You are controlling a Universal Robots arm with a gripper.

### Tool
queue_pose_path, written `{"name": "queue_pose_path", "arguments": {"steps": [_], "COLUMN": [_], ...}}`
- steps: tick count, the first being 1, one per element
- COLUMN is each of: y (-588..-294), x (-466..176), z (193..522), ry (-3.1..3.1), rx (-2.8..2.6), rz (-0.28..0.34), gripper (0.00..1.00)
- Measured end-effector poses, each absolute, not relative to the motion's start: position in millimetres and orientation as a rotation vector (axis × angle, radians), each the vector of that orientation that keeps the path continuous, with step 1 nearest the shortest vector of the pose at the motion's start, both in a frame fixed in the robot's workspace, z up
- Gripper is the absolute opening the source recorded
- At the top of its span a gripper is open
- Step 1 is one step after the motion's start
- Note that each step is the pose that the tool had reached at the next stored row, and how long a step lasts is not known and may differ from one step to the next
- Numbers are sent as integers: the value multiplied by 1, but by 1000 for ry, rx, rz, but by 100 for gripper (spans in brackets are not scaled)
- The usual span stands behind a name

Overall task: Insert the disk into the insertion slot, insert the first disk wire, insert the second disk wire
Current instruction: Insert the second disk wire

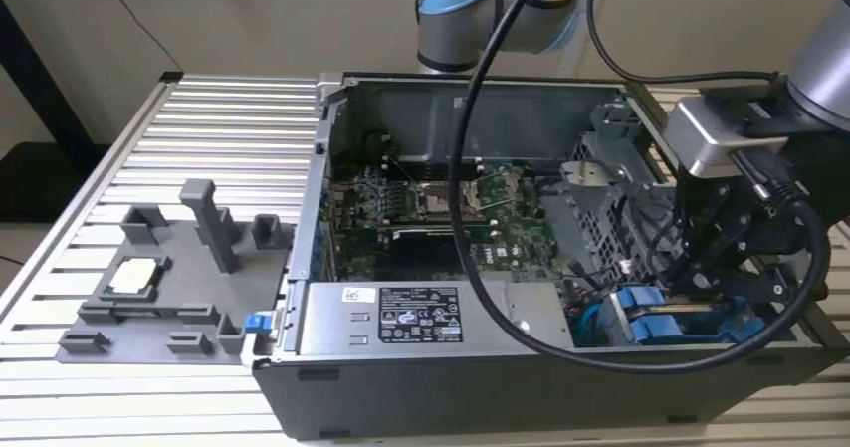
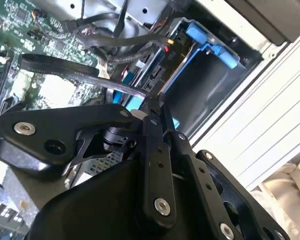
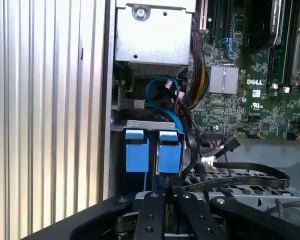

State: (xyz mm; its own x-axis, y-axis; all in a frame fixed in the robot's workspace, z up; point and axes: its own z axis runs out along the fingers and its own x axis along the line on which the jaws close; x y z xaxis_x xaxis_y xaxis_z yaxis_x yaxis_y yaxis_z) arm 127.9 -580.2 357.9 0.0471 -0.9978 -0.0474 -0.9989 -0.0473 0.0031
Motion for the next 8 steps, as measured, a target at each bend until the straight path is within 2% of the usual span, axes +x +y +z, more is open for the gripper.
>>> {"name": "queue_pose_path", "arguments": {"steps": [8], "y": [-580], "x": [136], "z": [357], "ry": [2135], "rx": [-2226], "rz": [166], "gripper": [16]}}
